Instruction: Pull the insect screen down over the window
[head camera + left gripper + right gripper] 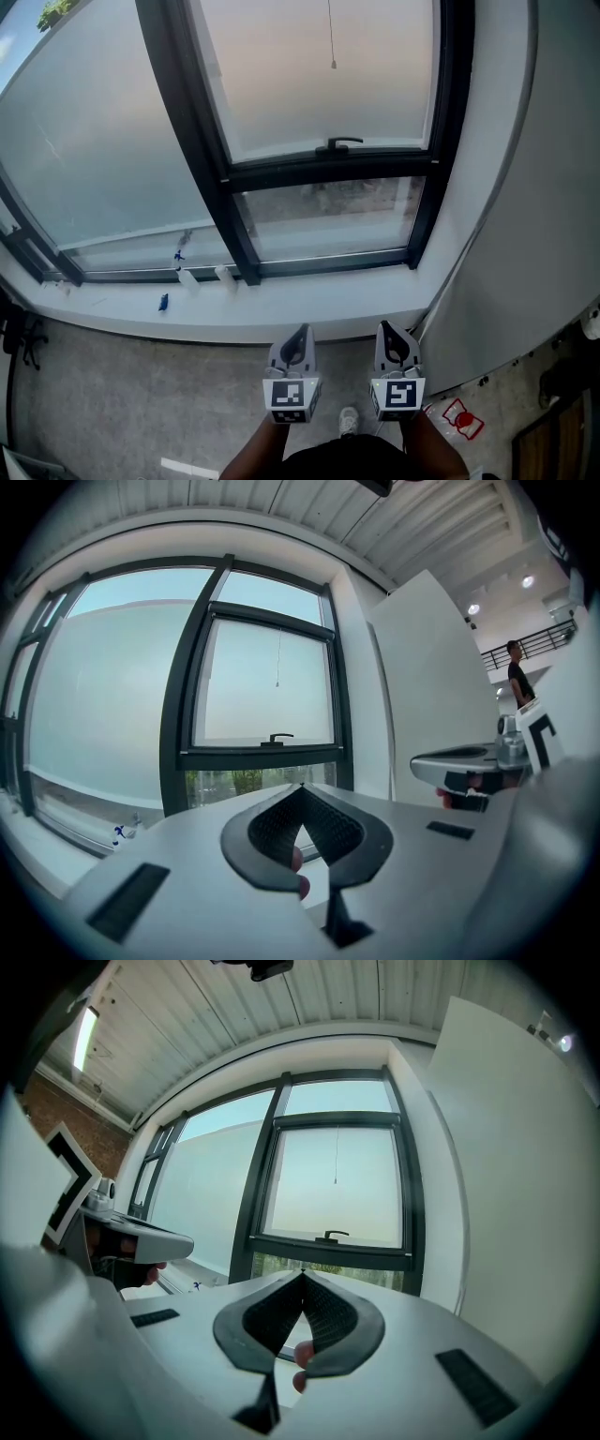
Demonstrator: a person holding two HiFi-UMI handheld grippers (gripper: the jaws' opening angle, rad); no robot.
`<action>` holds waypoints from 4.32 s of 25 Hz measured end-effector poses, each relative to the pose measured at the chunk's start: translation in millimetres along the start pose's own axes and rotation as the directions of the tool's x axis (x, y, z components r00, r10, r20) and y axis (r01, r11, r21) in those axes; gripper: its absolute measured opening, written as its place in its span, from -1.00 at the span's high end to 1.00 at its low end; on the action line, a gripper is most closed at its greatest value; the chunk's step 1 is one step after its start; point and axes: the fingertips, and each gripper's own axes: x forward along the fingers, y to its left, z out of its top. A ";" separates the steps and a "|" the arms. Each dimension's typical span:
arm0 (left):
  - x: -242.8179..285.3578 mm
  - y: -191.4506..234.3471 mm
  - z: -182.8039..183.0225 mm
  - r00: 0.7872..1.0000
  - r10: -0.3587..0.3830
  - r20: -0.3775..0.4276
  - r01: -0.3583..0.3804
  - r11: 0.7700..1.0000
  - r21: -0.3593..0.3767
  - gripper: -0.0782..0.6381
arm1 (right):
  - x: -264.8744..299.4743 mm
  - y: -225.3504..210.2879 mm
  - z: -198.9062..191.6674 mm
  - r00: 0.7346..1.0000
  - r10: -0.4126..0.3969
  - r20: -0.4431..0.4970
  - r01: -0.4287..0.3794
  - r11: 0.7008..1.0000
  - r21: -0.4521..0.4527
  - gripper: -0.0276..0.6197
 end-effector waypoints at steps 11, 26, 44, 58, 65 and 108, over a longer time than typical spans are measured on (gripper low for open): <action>61.2 2.7 9.3 0.999 0.034 -0.016 -0.034 0.999 -0.028 0.78 | 55.8 -37.3 -6.2 1.000 0.019 -0.001 -0.019 0.999 0.031 0.91; 110.5 17.0 11.5 0.993 0.116 -0.029 -0.117 0.993 -0.011 0.78 | 116.3 -66.2 -21.1 0.999 0.043 -0.027 -0.041 0.997 0.066 0.91; 185.2 44.4 4.9 0.998 0.065 -0.027 -0.065 0.998 0.010 0.78 | 191.2 -71.8 -26.0 0.999 0.042 -0.021 -0.040 0.997 0.070 0.91; 248.0 92.9 18.5 0.999 0.041 -0.020 -0.041 0.999 0.014 0.78 | 273.1 -63.6 -19.5 0.998 0.048 -0.038 -0.046 0.998 0.045 0.91; 285.0 114.4 24.5 1.000 0.008 -0.010 -0.008 1.000 0.020 0.78 | 309.6 -69.5 -17.3 0.999 0.017 -0.048 -0.016 0.999 0.035 0.91; 477.2 133.7 104.3 0.990 0.079 0.120 -0.077 0.997 -0.014 0.78 | 492.3 -147.5 38.6 0.973 0.136 0.185 -0.154 0.984 0.086 0.91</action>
